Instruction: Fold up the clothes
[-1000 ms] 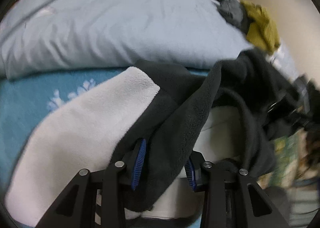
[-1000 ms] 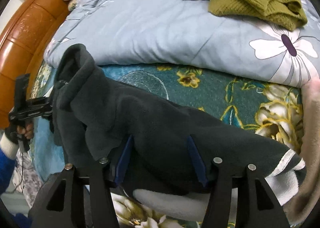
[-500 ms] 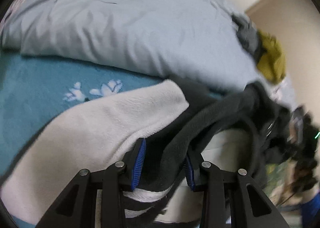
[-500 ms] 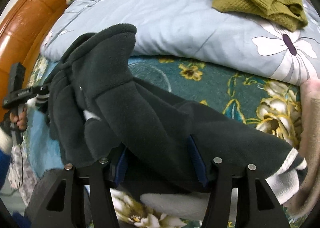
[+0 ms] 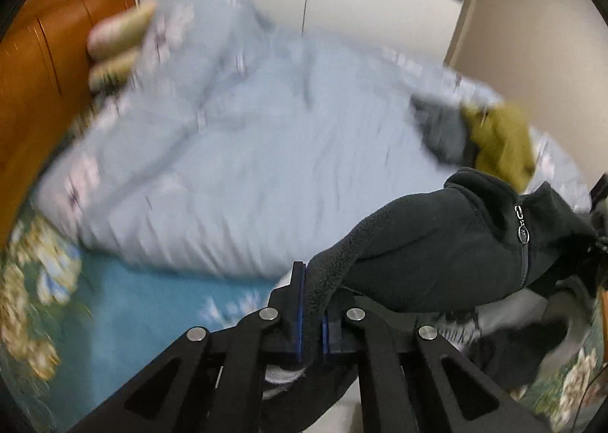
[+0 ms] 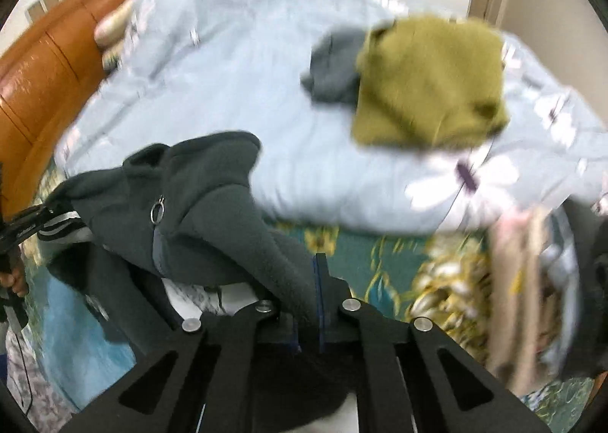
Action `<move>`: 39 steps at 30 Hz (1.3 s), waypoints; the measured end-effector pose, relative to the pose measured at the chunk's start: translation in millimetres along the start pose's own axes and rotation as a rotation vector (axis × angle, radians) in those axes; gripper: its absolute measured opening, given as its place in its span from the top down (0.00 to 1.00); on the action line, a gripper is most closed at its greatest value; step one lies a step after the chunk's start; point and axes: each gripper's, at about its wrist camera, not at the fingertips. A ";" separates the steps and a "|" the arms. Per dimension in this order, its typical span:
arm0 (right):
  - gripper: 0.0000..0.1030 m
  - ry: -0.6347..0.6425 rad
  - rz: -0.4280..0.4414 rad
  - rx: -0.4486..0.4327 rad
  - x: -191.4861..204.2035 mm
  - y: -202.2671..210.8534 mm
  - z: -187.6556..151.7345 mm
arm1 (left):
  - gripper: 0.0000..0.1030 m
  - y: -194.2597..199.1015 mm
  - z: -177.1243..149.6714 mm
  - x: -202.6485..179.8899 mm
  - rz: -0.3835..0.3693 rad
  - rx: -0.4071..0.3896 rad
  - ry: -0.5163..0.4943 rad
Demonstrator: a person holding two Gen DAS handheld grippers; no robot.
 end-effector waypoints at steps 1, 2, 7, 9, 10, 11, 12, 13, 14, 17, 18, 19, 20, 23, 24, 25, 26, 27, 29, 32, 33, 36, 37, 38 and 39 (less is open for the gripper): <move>0.94 -0.001 -0.001 -0.031 0.4 13.8 3.2 | 0.94 16.6 8.3 -3.8 -0.001 -0.040 -0.003; 0.94 -0.003 0.002 -0.058 0.6 26.3 5.4 | 0.94 36.2 15.4 -6.0 0.003 -0.082 -0.008; 0.94 0.023 0.016 -0.221 20.5 107.6 9.5 | 0.94 95.2 52.9 -22.7 0.031 -0.217 -0.027; 0.94 0.044 0.012 -0.300 31.8 145.3 11.1 | 0.94 126.5 58.1 -23.7 0.026 -0.276 -0.021; 0.94 0.052 0.009 -0.339 37.2 165.1 12.1 | 0.94 141.3 54.0 -21.6 0.020 -0.299 -0.017; 0.94 0.059 0.005 -0.368 41.8 178.5 11.5 | 0.94 155.5 53.6 -20.5 0.014 -0.325 -0.015; 0.94 0.064 0.004 -0.399 46.3 191.9 9.8 | 0.94 170.2 52.0 -19.5 0.011 -0.353 -0.017; 0.94 0.068 0.004 -0.439 50.1 210.6 7.9 | 0.94 182.1 49.4 -19.2 0.012 -0.375 -0.023; 0.94 0.072 0.005 -0.471 53.0 226.3 5.2 | 0.94 194.2 46.3 -19.1 0.013 -0.396 -0.030; 0.94 0.087 0.002 -0.536 58.3 259.1 -7.5 | 0.94 226.1 26.3 -20.3 0.004 -0.442 -0.049; 0.94 0.094 -0.001 -0.550 59.8 267.7 -14.1 | 0.94 233.7 20.0 -20.2 0.005 -0.452 -0.051; 0.94 0.104 -0.002 -0.560 61.8 274.8 -21.9 | 0.94 240.9 13.0 -20.1 0.006 -0.459 -0.054; 0.94 0.114 -0.005 -0.566 63.1 279.9 -29.8 | 0.94 247.5 3.2 -20.0 0.007 -0.469 -0.059; 0.94 0.146 -0.016 -0.575 64.2 289.5 -54.3 | 0.94 268.5 -23.7 -21.0 0.013 -0.495 -0.070; 0.94 0.152 -0.011 -0.580 63.4 293.8 -62.7 | 0.94 276.3 -32.5 -21.3 0.015 -0.505 -0.075; 0.94 0.162 -0.002 -0.584 63.3 299.4 -67.3 | 0.94 287.8 -40.3 -21.3 0.017 -0.518 -0.087; 0.94 0.176 0.011 -0.587 64.2 306.4 -67.6 | 0.94 303.7 -47.5 -22.5 0.022 -0.534 -0.109; 0.94 0.189 0.023 -0.589 65.1 313.5 -67.8 | 0.94 320.2 -53.0 -24.8 0.032 -0.551 -0.135; 0.94 0.217 0.049 -0.593 66.8 327.6 -68.3 | 0.94 353.8 -61.3 -29.0 0.053 -0.584 -0.193; 0.94 0.258 0.087 -0.599 69.4 348.7 -69.1 | 0.94 394.4 -57.6 -25.4 0.075 -0.594 -0.248; 0.94 0.272 0.100 -0.601 70.3 355.7 -69.3 | 0.93 403.8 -54.5 -23.5 0.082 -0.590 -0.263; 0.94 0.313 0.138 -0.607 72.9 376.8 -70.0 | 0.93 398.3 -40.7 -19.3 0.112 -0.542 -0.292; 0.94 0.327 0.151 -0.609 73.7 383.8 -70.3 | 0.93 383.9 -34.4 -15.5 0.108 -0.509 -0.288; 0.94 0.340 0.164 -0.611 74.6 390.9 -70.5 | 0.93 367.2 -30.9 -13.0 0.105 -0.473 -0.283; 0.94 0.342 0.173 -0.589 75.1 386.1 -66.5 | 0.93 347.0 -28.3 -10.1 0.105 -0.432 -0.276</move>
Point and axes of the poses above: each gripper's, at about its wrist camera, not at the fingertips, and y roughly against the way its jaws point, x to its left, z to its top, and after that the axes turned 9 degrees about x, right-handed
